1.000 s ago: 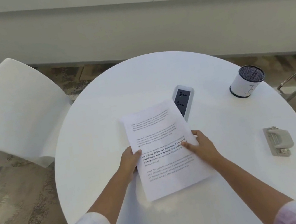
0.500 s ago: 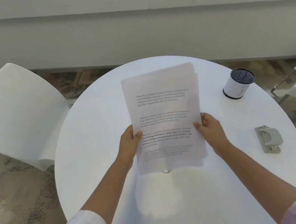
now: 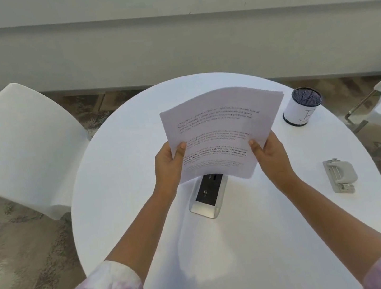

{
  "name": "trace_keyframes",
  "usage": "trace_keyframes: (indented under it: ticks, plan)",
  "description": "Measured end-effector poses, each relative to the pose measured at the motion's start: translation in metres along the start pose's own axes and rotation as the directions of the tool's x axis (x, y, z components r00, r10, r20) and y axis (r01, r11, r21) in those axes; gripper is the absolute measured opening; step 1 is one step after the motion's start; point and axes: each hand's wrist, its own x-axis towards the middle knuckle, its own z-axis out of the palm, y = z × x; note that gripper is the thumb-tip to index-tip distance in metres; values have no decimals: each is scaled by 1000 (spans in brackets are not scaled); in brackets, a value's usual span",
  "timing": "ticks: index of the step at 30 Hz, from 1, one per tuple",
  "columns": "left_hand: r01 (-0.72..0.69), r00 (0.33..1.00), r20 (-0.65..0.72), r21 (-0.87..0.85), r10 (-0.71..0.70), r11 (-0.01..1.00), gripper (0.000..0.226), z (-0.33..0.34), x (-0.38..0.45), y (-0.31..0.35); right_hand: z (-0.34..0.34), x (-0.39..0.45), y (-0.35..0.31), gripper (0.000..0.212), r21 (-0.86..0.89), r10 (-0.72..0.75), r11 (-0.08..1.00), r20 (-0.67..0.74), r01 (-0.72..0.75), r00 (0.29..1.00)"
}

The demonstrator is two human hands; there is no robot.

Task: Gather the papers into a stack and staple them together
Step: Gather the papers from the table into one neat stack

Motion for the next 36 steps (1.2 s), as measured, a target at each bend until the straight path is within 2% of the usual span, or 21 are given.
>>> trace_keyframes:
  ticks: [5,11,13,15,17,21,24,25,27,29,31,33,36]
  plan:
    - [-52,998,-19,-1,52,999,17,-1,0,2,0,-2,-1,33,37,-11,999,-1,11,1000]
    - [48,998,29,37,-49,998,11,-3,-5,-10,0,-10,16,33,-7,56,998,98,-56,994]
    - [38,998,42,21,-39,999,17,-4,-5,-6,-1,-9,18,26,-27,53,998,83,-51,995]
    - [20,999,51,-14,-19,1000,12,-3,-4,-2,-2,-9,18,12,-22,49,999,56,-48,997]
    - [23,998,51,-31,-21,999,11,-2,-4,-1,-1,-10,17,10,-24,40,999,61,-39,997]
    - [77,997,26,-31,-77,997,14,0,-4,-8,0,-9,17,19,-38,88,996,114,-84,990]
    - [109,992,-54,-107,-115,988,15,0,-2,-9,0,-9,23,44,-91,174,981,20,-171,985]
    - [126,987,-81,-147,-139,981,15,0,0,-9,0,-8,25,55,-95,262,960,-26,-264,965]
    - [161,975,-119,-209,-188,965,14,1,2,-8,2,-7,30,73,-8,531,847,-37,-531,847]
    - [192,963,-136,-269,-234,944,15,3,4,-7,4,-7,35,84,86,721,684,70,-724,690]
    - [212,954,-133,-339,-270,916,18,7,4,-5,9,-10,34,78,250,765,541,250,-803,593]
    - [225,954,-103,-378,-283,898,24,12,0,-6,14,-14,35,61,400,732,411,390,-819,558]
    - [255,941,-94,-437,-325,863,25,18,-7,-6,16,-16,41,56,519,717,371,366,-770,593]
